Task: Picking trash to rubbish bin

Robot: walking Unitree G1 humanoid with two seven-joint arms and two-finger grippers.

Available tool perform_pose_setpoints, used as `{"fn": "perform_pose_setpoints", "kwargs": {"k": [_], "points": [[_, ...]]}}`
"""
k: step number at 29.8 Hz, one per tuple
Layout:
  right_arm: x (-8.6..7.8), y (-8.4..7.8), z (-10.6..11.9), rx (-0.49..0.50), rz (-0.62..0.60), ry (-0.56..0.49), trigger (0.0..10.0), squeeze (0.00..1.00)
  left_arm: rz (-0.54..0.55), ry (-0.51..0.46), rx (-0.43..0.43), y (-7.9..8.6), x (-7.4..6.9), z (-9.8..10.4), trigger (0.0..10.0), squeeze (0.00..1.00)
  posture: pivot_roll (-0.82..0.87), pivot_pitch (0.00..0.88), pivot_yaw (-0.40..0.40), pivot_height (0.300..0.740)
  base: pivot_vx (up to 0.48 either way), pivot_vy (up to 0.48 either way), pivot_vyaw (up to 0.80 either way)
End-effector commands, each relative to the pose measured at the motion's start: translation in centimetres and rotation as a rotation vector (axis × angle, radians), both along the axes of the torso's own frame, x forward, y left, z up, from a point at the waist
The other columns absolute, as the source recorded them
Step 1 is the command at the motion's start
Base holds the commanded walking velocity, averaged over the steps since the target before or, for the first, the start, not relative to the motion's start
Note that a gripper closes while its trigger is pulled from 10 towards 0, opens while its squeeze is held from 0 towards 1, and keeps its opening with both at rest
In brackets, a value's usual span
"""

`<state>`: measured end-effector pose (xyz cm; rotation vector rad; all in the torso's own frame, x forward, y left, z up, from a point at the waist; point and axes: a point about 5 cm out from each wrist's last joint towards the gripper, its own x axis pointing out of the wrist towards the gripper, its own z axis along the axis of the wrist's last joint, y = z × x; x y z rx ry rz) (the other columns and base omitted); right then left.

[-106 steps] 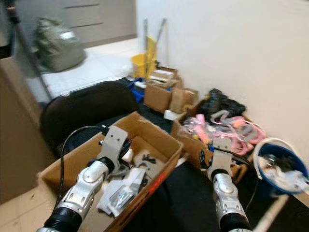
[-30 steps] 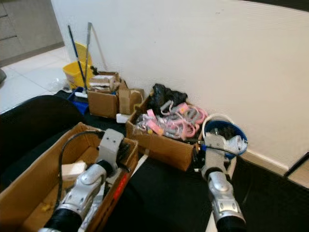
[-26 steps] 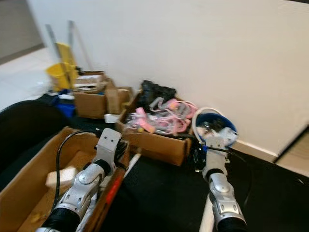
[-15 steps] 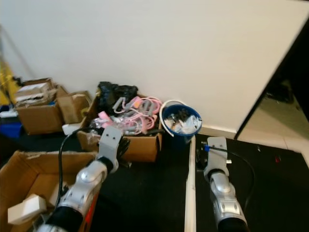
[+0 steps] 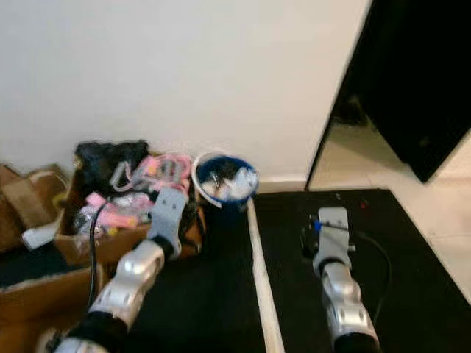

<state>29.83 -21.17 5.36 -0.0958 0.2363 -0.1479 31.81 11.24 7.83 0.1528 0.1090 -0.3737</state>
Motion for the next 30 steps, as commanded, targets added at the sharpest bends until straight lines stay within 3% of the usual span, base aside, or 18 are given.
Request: {"fn": "perform_pose_setpoints", "kwargs": {"k": [1, 4, 8, 20, 30], "points": [[-0.1, -0.4, 0.0, -0.005, -0.014, 0.001, 10.0, 0.00, 0.074, -0.008, 0.012, 0.5, 0.2, -0.2, 10.0, 0.00, -0.09, 0.028, -0.018, 0.740, 0.000, 0.000, -0.80], [-0.2, -0.4, -0.1, -0.005, -0.015, 0.001, 10.0, 0.00, 0.146, 0.013, 0.007, 1.5, 0.3, -0.7, 10.0, 0.00, -0.09, 0.024, -0.015, 0.740, 0.000, 0.000, -0.80], [-0.4, -0.5, -0.7, 0.011, -0.031, 0.018, 10.0, 0.00, 0.155, 0.053, 0.015, 2.0, 0.1, -1.5, 10.0, 0.00, -0.09, 0.019, -0.017, 0.740, 0.000, 0.000, -0.80], [-0.9, -0.8, -1.2, 0.009, -0.035, 0.039, 10.0, 0.00, 0.154, 0.068, 0.022, 1.8, -0.2, -2.0, 10.0, 0.00, -0.10, 0.007, -0.031, 0.740, 0.000, 0.000, -0.80], [-0.5, 0.0, -1.2, -0.006, 0.012, 0.042, 10.0, 0.00, 0.126, 0.054, 0.041, 1.6, 0.0, -1.8, 10.0, 0.00, -0.10, 0.000, -0.025, 0.740, 0.000, 0.000, -0.80]]}}
